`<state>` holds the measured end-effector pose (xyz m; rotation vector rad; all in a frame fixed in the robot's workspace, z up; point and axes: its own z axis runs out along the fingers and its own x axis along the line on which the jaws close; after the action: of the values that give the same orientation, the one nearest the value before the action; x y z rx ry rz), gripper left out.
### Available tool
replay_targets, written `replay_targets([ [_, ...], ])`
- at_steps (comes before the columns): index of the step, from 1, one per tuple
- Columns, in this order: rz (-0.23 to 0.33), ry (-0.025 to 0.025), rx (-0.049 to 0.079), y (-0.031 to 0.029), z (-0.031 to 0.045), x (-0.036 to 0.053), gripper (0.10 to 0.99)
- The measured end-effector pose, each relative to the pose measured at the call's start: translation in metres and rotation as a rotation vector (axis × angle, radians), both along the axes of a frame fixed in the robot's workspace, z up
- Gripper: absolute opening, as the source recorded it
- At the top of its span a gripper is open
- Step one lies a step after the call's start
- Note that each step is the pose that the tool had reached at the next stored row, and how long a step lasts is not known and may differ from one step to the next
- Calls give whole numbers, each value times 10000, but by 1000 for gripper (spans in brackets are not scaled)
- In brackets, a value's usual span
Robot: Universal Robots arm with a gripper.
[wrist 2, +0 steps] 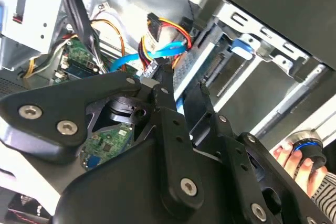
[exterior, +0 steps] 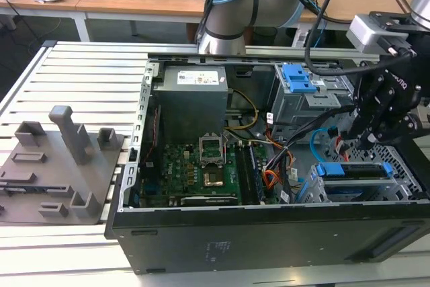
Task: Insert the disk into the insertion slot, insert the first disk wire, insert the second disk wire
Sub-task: 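Insert the first disk wire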
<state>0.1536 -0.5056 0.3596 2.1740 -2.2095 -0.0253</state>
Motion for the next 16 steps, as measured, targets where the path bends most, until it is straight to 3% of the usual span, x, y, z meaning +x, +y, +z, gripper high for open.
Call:
replay_targets([
  [6,0,0,-9,200,0,0,361],
  [10,1,0,-9,229,-5,4,361],
  [12,-1,0,-69,224,-10,-4,361],
  [16,0,1,-94,223,-75,-33,361],
])
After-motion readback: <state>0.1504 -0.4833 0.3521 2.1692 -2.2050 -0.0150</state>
